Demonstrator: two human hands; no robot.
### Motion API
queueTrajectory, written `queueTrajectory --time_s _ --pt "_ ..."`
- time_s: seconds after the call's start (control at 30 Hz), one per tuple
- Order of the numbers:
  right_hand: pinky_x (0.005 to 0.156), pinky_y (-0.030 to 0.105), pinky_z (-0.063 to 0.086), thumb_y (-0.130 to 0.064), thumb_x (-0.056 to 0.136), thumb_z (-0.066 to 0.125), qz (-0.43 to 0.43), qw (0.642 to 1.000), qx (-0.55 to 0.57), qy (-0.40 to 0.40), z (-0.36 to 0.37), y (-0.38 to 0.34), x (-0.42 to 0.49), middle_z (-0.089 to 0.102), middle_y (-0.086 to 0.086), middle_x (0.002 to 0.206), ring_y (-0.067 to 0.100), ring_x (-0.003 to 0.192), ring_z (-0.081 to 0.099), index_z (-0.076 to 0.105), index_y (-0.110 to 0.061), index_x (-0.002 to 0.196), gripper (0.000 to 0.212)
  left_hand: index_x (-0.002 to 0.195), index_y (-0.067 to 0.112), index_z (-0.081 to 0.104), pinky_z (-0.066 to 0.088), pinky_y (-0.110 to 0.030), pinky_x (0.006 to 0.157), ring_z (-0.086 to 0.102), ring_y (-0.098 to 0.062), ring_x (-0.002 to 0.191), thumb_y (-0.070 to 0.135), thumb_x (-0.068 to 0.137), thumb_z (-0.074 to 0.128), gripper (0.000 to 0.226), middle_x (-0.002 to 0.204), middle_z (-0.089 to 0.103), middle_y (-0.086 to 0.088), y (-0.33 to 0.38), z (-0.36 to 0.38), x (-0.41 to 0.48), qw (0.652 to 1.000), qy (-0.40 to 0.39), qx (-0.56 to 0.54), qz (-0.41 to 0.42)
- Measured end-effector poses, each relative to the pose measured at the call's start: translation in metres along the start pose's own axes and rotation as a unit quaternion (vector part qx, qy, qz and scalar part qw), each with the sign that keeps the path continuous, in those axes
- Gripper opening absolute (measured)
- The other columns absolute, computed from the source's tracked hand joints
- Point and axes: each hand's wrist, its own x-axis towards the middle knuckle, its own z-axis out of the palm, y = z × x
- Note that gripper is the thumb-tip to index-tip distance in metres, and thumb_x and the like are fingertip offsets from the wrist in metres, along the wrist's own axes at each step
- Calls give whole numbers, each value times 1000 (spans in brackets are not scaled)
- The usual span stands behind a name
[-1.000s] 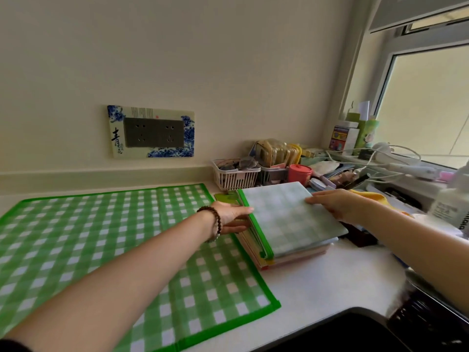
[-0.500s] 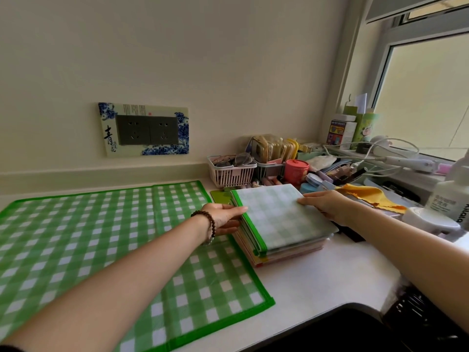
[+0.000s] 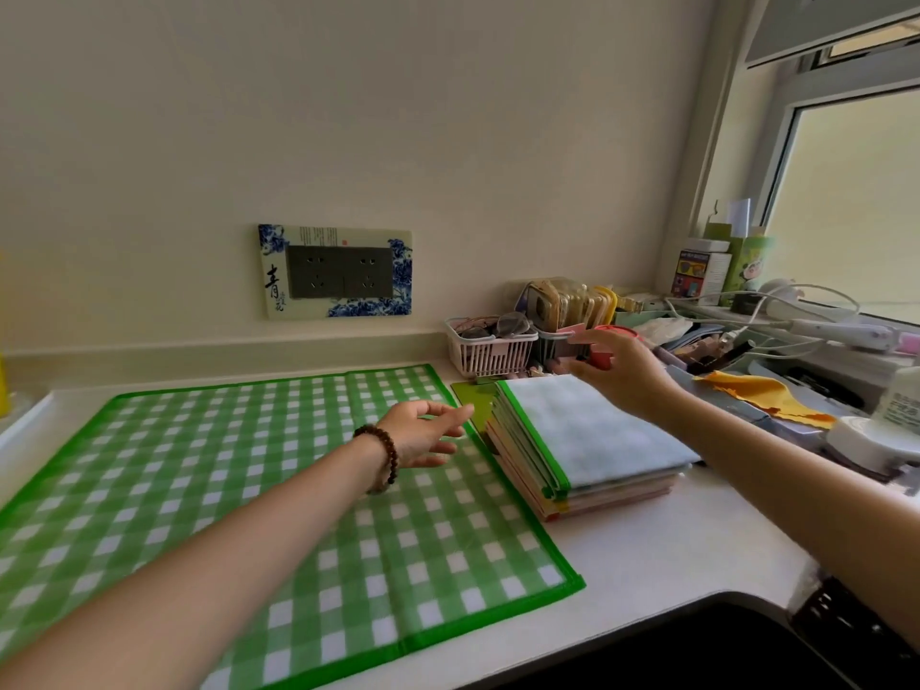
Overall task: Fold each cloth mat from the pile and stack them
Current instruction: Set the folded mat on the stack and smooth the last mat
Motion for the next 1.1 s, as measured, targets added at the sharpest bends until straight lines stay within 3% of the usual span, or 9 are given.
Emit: queueTrajectory --time_s 0.13,0.27,0.43,0.6,0.73,0.8,1.0,1.1 --pt "98 29 41 -34 86 63 -58 997 27 -44 32 -49 -10 53 2 134 18 121 52 55 -19 128 45 108 18 56 55 -26 76 62 -10 82 43 84 62 35 102 65 1 -14 -32 -22 997 16 71 20" --pt "98 25 38 -35 88 61 -75 993 40 -87 73 -88 -26 48 -2 138 15 123 49 53 -21 130 44 118 20 53 52 -22 74 60 -12 92 46 84 60 43 112 59 0 -40 -73 -50 984 38 175 22" --pt "109 29 32 -41 90 57 -108 978 43 -173 126 -126 -60 41 -4 145 14 132 40 46 -24 135 50 131 26 46 41 -19 93 50 -6 110 55 79 60 61 128 52 6 -77 -122 -97 948 33 314 20" --pt "114 34 28 -45 89 56 -129 955 72 -259 165 -157 -107 32 -11 150 11 137 32 43 -34 137 51 140 37 33 29 -27 111 32 -5 132 81 62 47 90 147 30 14 -99 -155 -150 908 -23 419 15" --pt "111 21 22 -47 90 54 -169 940 80 -285 177 -173 -138 30 -14 150 6 137 31 44 -33 138 51 142 42 24 14 -26 116 13 -2 140 94 52 36 105 153 15 17 -116 -167 -184 879 -43 471 55" --pt "109 16 18 -50 89 53 -201 932 55 -295 177 -177 -150 30 -17 150 3 137 29 43 -36 138 53 142 46 20 7 -24 116 4 0 141 86 59 43 95 153 8 21 -120 -171 -196 870 -56 486 66" --pt "112 15 10 -59 82 57 -232 920 35 -314 169 -185 -168 26 -18 152 -1 140 19 37 -41 140 64 142 50 10 -6 -25 114 -11 4 137 95 41 37 114 152 -5 25 -126 -173 -213 840 -78 529 94" --pt "116 21 4 -61 78 60 -234 908 24 -346 162 -186 -172 16 -20 155 -3 142 8 30 -46 142 73 141 53 13 -5 -30 117 -12 4 138 91 45 45 108 152 -4 25 -124 -170 -216 845 -79 521 88"
